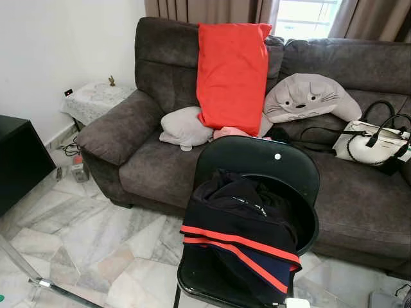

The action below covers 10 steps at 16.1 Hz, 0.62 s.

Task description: Hang hanger

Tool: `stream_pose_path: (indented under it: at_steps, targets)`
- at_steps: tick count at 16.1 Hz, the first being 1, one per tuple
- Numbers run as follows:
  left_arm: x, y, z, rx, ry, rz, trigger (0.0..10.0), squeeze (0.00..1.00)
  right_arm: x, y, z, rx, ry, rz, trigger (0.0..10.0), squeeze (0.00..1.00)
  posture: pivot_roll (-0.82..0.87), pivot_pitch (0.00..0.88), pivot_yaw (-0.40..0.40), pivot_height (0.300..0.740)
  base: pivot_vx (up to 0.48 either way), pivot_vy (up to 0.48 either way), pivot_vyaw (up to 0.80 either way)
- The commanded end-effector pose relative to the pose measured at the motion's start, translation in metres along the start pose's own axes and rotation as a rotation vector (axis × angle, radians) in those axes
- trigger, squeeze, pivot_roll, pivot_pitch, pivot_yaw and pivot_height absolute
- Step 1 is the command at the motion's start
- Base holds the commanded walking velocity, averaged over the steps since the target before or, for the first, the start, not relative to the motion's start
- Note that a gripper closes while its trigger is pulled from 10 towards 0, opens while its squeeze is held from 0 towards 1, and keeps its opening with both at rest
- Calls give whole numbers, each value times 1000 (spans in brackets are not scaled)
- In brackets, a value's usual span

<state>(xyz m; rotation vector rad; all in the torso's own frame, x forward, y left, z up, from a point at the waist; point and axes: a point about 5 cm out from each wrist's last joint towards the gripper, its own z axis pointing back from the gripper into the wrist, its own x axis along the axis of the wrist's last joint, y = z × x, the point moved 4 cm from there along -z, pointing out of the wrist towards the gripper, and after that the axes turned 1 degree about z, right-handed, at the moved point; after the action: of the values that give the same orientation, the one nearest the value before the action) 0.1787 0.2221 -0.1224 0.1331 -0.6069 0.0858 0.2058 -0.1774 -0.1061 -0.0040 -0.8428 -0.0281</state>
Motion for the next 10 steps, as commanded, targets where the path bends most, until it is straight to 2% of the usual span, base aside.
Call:
stream_pose_path:
  at_steps: [1, 2, 3, 5, 7, 10]
  targets:
    - [-3, 4, 0, 12, 12, -1, 10000, 0, 30, -4, 9, 13, -234, 86, 10000, 0, -36, 0, -12, 740, 0, 0, 0]
    - [-3, 4, 0, 11, 12, -2, 10000, 0, 68, -7, 39, 26, -505, 119, 10000, 0, -39, 0, -11, 740, 0, 0, 0]
    - [-3, 3, 0, 10, 13, -4, 10000, 0, 86, -9, 60, 18, -594, 121, 10000, 0, -41, 0, -11, 740, 0, 0, 0]
    - [-4, 2, 1, 6, 14, -6, 10000, 0, 79, -10, 64, 16, -565, 106, 10000, 0, -43, 0, -11, 740, 0, 0, 0]
    - [-4, 1, 1, 4, 13, -7, 10000, 0, 65, -11, 63, 3, -496, 80, 10000, 0, -41, 0, -13, 740, 0, 0, 0]
    - [-4, 2, 1, 8, 11, -5, 10000, 0, 52, -19, 73, -55, -369, 73, 10000, 0, -40, 0, -17, 740, 0, 0, 0]
